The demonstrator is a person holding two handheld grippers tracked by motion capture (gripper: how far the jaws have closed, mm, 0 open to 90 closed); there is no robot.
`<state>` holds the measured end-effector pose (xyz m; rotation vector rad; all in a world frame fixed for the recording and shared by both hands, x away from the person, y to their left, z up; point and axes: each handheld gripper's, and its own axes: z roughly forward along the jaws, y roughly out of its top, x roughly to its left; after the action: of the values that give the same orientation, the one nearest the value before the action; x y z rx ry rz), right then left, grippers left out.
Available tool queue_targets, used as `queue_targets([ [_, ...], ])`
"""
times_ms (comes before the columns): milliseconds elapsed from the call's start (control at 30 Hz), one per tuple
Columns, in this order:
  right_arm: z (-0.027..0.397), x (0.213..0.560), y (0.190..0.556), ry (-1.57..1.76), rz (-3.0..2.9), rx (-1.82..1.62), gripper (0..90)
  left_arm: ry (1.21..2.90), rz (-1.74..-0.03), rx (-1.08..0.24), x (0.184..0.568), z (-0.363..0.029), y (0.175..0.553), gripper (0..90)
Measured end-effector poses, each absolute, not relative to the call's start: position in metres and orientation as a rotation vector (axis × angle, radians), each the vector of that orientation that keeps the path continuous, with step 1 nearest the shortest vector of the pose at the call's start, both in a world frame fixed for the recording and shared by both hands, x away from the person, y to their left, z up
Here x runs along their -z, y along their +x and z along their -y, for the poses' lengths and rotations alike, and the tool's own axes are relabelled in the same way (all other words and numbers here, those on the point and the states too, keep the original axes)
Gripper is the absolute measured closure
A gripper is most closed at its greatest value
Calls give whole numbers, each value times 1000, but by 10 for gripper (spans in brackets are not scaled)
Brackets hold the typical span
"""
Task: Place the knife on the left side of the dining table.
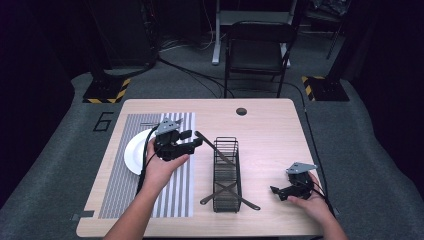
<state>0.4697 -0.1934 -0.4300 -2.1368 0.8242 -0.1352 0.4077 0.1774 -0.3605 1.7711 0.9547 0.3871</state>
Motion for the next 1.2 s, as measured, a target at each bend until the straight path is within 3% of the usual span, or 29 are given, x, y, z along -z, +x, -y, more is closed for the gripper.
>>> queue_targets([
  [933,193,430,470,-2143,-815,130,0,1706,-998,-462,366,-160,411,750],
  [1200,193,430,470,-2144,-813,129,0,1689,-1020,-465,365,-157,413,764],
])
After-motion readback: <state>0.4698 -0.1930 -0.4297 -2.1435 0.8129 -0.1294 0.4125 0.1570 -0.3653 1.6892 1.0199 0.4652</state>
